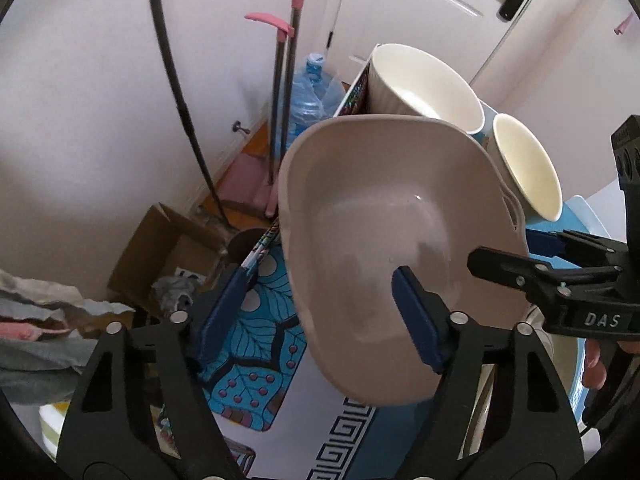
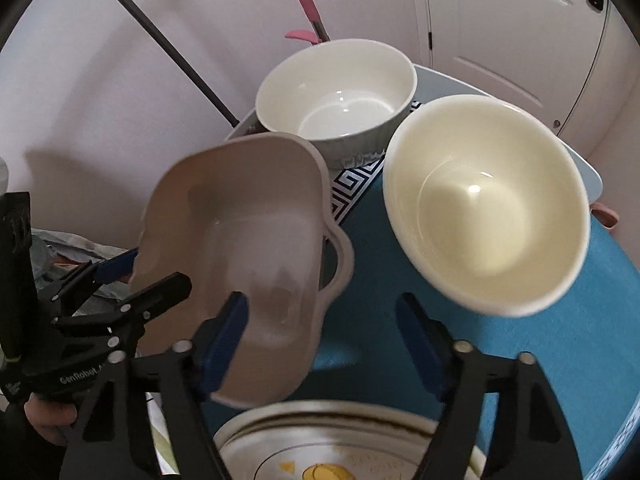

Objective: Organize plates and bowls
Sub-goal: 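Grasp the rim of the beige square bowl with both grippers, then lift the beige square bowl and carry it across the cloth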

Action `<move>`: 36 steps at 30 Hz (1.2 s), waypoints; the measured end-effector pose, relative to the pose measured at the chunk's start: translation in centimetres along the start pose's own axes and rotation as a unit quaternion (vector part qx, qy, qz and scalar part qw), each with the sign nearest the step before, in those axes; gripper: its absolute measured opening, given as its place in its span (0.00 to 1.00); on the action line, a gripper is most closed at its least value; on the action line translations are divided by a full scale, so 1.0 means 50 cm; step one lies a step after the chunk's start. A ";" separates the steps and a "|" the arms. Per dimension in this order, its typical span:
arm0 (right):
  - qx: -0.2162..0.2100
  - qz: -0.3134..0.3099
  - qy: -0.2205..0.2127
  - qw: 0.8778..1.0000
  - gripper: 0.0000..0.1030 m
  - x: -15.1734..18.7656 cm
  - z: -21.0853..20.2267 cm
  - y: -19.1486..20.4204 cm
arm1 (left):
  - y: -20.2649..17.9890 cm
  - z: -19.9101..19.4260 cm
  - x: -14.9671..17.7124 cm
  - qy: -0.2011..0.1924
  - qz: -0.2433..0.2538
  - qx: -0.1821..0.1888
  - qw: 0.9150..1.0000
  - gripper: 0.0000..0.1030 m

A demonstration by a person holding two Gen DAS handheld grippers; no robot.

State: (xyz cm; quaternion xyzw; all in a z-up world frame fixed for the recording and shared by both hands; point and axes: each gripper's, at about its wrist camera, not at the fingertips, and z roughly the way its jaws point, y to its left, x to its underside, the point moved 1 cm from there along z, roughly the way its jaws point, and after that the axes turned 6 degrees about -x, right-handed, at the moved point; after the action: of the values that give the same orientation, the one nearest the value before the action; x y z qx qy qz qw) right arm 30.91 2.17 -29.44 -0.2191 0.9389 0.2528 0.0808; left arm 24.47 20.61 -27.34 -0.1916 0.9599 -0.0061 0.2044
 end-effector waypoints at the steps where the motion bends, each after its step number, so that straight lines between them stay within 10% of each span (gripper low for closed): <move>1: 0.000 0.000 0.001 1.000 0.58 -0.001 0.002 0.000 | -0.001 0.005 -0.003 0.001 0.001 0.000 1.000 0.67; 4: -0.003 0.000 0.002 1.000 0.50 0.000 0.008 0.001 | -0.005 0.012 -0.009 0.003 0.006 0.000 1.000 0.62; 8: -0.009 0.005 0.004 1.000 0.31 -0.001 0.018 0.001 | -0.009 0.024 -0.012 0.014 0.015 -0.002 1.000 0.24; 12: -0.012 0.006 0.006 1.000 0.14 0.007 0.016 0.005 | -0.007 0.026 -0.013 0.010 0.019 -0.008 1.000 0.12; 24: 0.003 0.018 -0.036 0.999 0.11 0.040 -0.036 0.021 | -0.026 -0.032 -0.016 -0.025 0.050 -0.003 0.998 0.11; 36: 0.026 0.055 -0.138 0.989 0.11 0.185 -0.294 -0.006 | -0.186 -0.207 0.005 -0.087 0.117 0.024 0.989 0.11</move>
State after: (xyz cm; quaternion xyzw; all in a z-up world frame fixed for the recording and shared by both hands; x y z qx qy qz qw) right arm 22.17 -8.99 -19.35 -0.1281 0.9358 0.2597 0.2011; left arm 23.55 11.20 -17.11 -0.0727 0.9537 0.0116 0.2915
